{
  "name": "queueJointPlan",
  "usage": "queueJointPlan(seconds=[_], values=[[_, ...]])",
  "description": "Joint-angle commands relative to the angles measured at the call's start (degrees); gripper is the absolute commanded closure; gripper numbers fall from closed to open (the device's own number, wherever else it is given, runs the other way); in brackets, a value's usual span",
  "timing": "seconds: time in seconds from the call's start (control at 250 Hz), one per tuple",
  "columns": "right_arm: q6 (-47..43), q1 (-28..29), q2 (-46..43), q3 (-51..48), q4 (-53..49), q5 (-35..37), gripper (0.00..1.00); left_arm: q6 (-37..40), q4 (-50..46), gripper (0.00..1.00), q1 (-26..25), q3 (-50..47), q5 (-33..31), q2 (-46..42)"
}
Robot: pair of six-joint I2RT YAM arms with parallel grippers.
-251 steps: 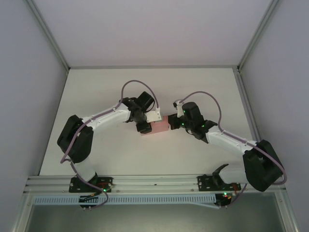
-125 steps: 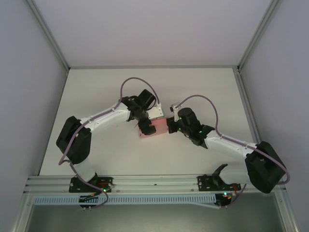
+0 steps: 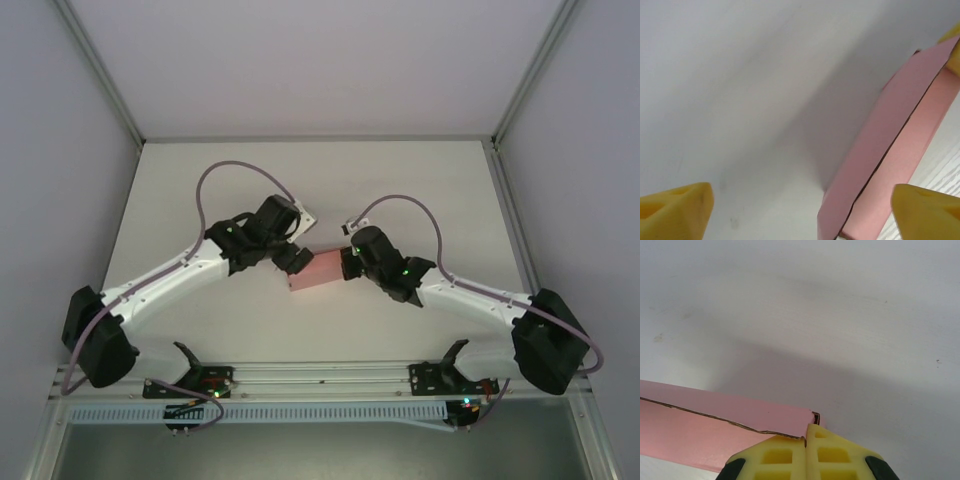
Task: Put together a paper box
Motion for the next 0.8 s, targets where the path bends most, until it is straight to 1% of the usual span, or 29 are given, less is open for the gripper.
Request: queueJointPlan(seconds=[0.0, 0.048, 0.076, 0.108, 0.16, 0.339, 0.407, 0.471, 0.539, 0.567, 0.607, 0.667, 0.731, 0.795], values=[[1.07, 1.19, 0.85, 1.97, -3.33, 3.15, 1.00, -12.96, -2.37, 0.24, 0.17, -3.89, -2.06, -3.02], [0.98, 1.31, 1.12, 2.16, -3.43, 3.06, 1.00, -13.80, -1.63, 0.31, 0.15, -5.72, -1.82, -3.99], [0.98, 1.36, 1.14, 2.19, -3.56, 3.06, 1.00, -13.92, -1.37, 0.36, 0.14, -6.23, -1.04, -4.23], [0.70, 1.42, 1.47, 2.43, -3.73, 2.76, 1.00, -14.18, -1.39, 0.39, 0.18, -6.37, -0.12, -4.31], [0.62, 1.46, 1.77, 2.96, -4.46, 2.98, 1.00, -14.45, -1.04, 0.48, 0.09, -6.63, 1.56, -4.39], [0.60, 1.71, 2.04, 3.53, -5.18, 2.53, 1.00, -15.18, 0.09, 0.48, 0.08, -8.95, 2.79, -5.29], [0.57, 1.76, 1.71, 3.60, -5.36, 2.70, 1.00, -15.43, -0.35, 0.55, 0.11, -8.67, 2.21, -4.22], [0.37, 1.71, 1.16, 3.28, -5.21, 2.63, 1.00, -15.98, -0.89, 0.68, 0.12, -8.07, 2.19, -2.86], [0.39, 1.87, 0.58, 3.07, -5.16, 2.59, 1.00, -16.69, -0.72, 0.76, 0.12, -7.57, 2.08, -1.54], [0.39, 1.98, 0.46, 2.94, -5.03, 2.58, 1.00, -16.97, -0.83, 0.83, 0.13, -7.26, 1.88, -1.08], [0.35, 2.33, 0.39, 2.77, -5.10, 3.54, 1.00, -18.25, -0.90, 1.00, 0.18, -6.68, 1.19, -0.56], [-0.36, 3.27, 0.15, 2.47, -5.11, 4.87, 1.00, -21.24, -1.04, 1.00, 0.43, -5.66, 1.47, -0.23], [-0.34, 4.29, -0.08, 2.06, -4.67, 6.96, 1.00, -24.23, -0.11, 1.00, 0.57, -5.34, 4.27, -0.30], [0.44, 5.08, 0.07, 1.60, -4.50, 9.29, 1.00, -28.67, -0.20, 1.00, 0.67, -4.95, 5.58, -0.19]])
